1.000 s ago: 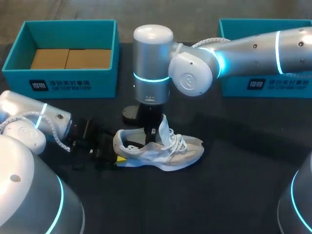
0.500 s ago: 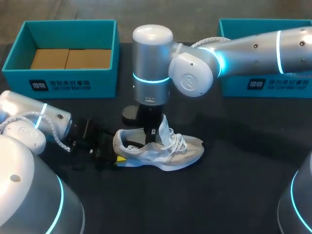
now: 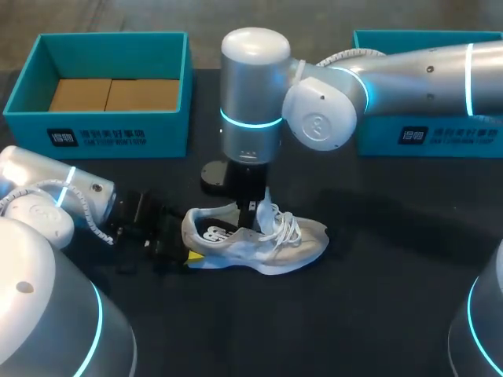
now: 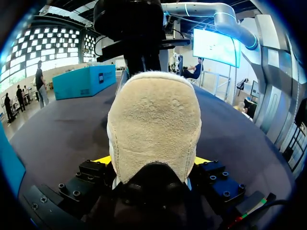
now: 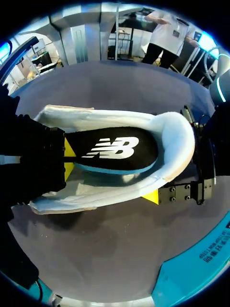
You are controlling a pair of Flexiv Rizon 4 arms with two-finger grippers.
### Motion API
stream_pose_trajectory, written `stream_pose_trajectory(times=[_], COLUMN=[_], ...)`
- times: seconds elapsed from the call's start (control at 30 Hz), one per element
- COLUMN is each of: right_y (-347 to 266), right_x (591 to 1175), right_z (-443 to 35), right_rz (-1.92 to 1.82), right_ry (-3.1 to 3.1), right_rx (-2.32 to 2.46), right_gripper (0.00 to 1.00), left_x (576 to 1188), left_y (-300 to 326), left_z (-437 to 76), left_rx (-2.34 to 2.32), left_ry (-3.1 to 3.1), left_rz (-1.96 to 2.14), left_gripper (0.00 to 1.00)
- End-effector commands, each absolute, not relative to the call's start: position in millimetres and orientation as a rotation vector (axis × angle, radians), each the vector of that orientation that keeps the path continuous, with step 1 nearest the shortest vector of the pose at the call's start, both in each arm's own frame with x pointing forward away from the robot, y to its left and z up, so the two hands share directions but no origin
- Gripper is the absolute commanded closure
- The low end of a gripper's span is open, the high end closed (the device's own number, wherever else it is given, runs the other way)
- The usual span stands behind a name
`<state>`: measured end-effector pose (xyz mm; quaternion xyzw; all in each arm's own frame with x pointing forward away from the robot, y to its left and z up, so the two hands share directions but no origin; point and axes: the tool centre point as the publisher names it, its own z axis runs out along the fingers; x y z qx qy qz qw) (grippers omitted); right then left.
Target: Take the shoe out of the shoebox, open the shoe tongue, remove and reinsert the insole, then place the shoe into the shoebox
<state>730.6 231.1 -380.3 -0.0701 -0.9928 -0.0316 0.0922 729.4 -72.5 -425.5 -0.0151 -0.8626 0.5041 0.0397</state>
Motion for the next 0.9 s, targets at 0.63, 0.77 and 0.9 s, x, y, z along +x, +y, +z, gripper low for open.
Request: stream_pose_trajectory(times=[0.63, 0.77, 0.9], right_y=[212, 215, 221], right_x=[735, 738, 743], right_z=[-341, -333, -325], right_rz=[-0.292, -0.38, -0.458], right_ry=[-3.024, -3.026, -3.021], right_rx=[-0.269, -0.253, -0.238], right_gripper=[1.0, 1.0, 1.0], left_x=[731, 731, 731], left_y=[-73, -73, -73], left_z=[-429, -429, -429], left_rx=[-0.044, -0.044, -0.044], left_ry=[-2.646, -2.646, -2.646], left_rz=[1.542, 1.542, 1.542], left_gripper=[1.0, 1.0, 1.0])
